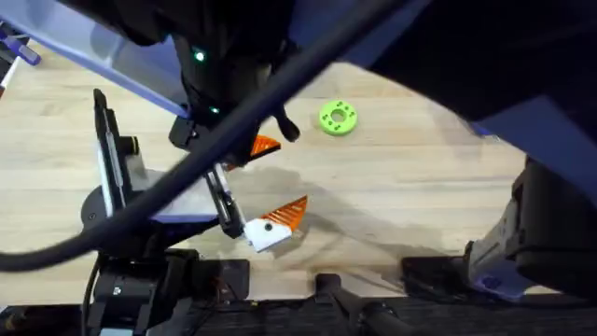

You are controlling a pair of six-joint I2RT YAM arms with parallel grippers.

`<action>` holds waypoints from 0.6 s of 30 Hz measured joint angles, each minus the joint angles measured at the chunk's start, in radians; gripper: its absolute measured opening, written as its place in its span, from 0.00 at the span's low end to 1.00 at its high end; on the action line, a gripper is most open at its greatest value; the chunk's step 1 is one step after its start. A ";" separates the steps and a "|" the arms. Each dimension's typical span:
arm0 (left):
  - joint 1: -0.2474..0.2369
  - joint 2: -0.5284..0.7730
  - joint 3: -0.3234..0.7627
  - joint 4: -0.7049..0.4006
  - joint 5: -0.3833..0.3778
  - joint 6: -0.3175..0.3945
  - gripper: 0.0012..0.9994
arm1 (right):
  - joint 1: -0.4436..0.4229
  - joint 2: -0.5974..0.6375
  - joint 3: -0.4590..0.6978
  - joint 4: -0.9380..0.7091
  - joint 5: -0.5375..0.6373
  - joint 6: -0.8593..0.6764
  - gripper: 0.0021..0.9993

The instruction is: Pick up the gripper from the table and insert it into the empty holder that is missing its gripper. Then pick up a screw, insert it into the mounting hole, and use the screwdriver to tighten it. Finally, clean up the table by picking up the vegetable and placing it into the bucket.

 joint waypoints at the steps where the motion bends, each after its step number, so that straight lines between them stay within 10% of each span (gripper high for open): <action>1: 0.000 0.000 0.000 0.000 0.000 0.000 0.99 | 0.000 0.000 0.000 0.000 0.000 0.000 0.00; 18: 0.000 0.000 0.000 0.000 0.000 0.000 0.99 | 0.000 0.018 0.000 0.001 0.000 -0.015 0.00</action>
